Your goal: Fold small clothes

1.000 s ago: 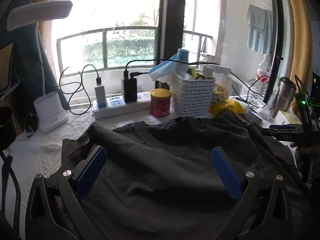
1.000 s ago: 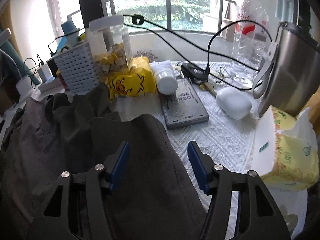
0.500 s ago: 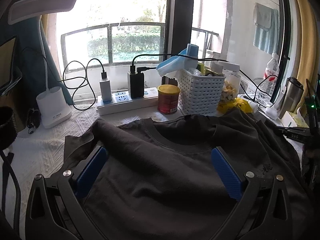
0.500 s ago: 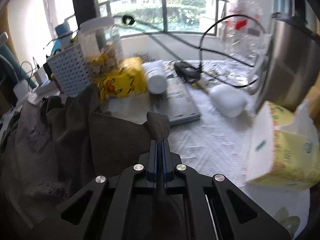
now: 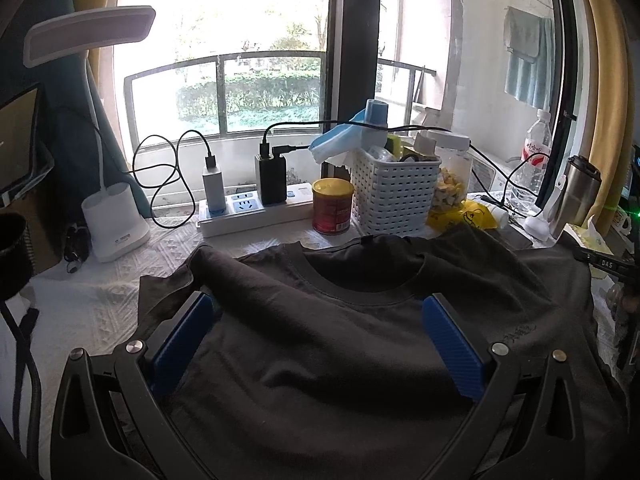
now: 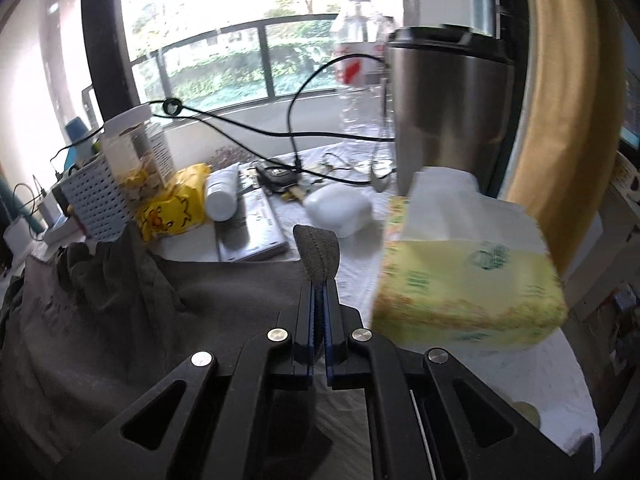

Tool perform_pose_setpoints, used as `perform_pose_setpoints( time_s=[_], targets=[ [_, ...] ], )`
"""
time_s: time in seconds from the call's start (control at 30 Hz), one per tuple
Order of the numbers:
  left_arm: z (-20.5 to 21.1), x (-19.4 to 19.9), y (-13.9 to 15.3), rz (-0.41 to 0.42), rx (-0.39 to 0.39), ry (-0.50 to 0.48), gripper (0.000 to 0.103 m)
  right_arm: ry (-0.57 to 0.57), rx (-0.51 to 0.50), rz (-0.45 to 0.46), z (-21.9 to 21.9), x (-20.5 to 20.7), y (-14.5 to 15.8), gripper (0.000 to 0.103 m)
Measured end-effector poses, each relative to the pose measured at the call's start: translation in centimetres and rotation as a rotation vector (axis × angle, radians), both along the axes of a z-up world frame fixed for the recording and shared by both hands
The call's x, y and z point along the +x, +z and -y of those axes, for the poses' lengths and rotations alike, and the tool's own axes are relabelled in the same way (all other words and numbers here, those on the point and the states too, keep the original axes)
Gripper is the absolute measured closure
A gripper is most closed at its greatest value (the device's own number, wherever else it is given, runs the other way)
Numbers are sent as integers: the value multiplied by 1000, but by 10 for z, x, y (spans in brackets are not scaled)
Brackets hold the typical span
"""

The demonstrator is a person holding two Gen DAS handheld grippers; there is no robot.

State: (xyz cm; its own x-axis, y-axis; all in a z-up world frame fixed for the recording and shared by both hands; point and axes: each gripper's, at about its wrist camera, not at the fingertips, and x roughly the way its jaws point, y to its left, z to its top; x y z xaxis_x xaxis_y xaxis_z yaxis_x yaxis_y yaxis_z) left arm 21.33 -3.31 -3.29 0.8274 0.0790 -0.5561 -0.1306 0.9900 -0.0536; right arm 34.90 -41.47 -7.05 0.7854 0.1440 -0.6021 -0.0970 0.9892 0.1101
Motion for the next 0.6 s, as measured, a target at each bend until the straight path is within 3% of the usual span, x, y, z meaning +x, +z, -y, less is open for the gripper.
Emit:
perform_pose_setpoints(
  time_s=[0.23,0.6],
  targets=[
    [3,-7,7,19,4,-6,0,-32,5,19,8,-15,7,99],
    [-5,-28,15,59,-37,-19,0,38,-11,87,-27,-39,37,99]
  ],
)
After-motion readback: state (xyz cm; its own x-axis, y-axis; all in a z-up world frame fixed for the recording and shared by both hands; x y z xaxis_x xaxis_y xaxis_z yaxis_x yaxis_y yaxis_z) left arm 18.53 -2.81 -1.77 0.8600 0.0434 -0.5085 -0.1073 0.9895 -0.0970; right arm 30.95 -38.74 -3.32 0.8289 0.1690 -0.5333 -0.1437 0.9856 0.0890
